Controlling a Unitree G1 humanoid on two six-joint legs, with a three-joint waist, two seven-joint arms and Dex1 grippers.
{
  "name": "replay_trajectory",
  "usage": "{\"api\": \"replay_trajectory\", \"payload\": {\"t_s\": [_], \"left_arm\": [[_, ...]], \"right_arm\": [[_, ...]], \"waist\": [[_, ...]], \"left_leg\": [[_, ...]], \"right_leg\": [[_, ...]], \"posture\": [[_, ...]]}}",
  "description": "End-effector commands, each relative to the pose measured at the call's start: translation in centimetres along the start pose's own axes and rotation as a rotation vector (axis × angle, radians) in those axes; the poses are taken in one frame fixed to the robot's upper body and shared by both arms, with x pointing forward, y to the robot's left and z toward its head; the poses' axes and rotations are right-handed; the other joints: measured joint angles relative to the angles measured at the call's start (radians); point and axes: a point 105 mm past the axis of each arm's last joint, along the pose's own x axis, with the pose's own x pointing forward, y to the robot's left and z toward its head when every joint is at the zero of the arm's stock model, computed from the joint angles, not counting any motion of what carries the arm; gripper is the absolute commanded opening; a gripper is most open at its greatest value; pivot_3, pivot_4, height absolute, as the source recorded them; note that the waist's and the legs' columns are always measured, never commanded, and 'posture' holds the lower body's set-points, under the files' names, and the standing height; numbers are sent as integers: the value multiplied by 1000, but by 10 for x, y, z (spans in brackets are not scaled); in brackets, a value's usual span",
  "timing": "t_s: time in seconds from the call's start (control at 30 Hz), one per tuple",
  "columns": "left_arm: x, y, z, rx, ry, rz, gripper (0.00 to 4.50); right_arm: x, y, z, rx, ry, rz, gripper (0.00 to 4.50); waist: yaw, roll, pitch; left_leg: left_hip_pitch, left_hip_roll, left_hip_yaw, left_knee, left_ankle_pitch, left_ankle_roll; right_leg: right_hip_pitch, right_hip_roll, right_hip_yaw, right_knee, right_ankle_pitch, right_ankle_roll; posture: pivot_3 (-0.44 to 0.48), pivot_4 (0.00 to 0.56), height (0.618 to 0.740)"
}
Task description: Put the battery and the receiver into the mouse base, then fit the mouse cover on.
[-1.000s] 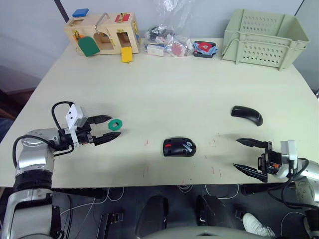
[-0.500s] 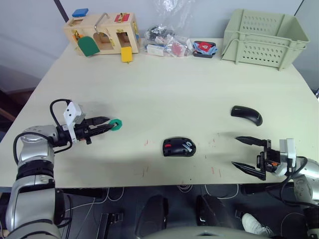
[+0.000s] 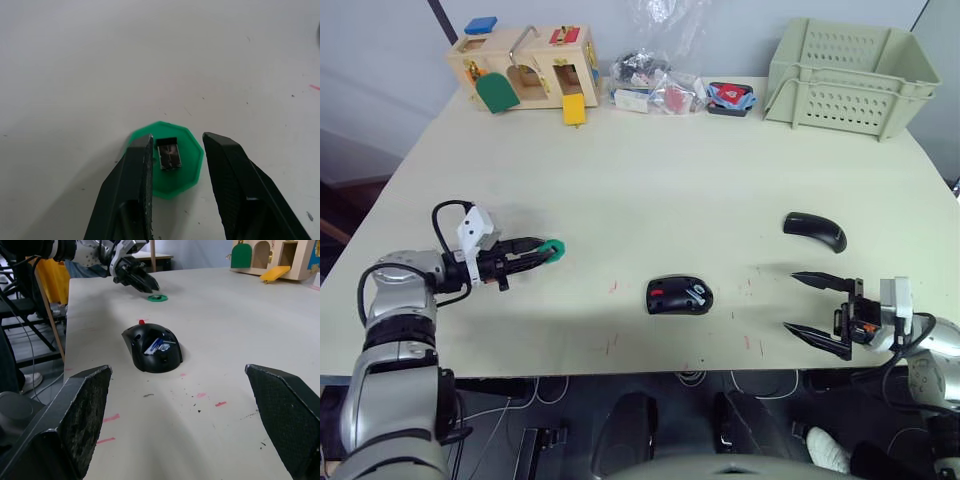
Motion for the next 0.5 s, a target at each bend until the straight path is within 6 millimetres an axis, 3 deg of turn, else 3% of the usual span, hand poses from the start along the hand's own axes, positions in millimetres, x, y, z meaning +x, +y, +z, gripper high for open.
{"api": "replay_trajectory", "payload": {"t_s": [0.03,0.5], "left_arm": [[-1,5,7,43,-6,20,1718],[-2,11,4,43,4,68,1718]], "right_arm": [[-1,0,7,-38,-14,-1,4500],[-1,1,9,-41,-16,6,4500]], "waist": [[0,0,0],[0,0,0]], "left_leg": [[0,0,0,0,0,0],[0,0,0,0,0,0]], "right_leg": [[0,0,0,0,0,0],[0,0,0,0,0,0]], "posture": [[0,150,740],[0,150,740]]}}
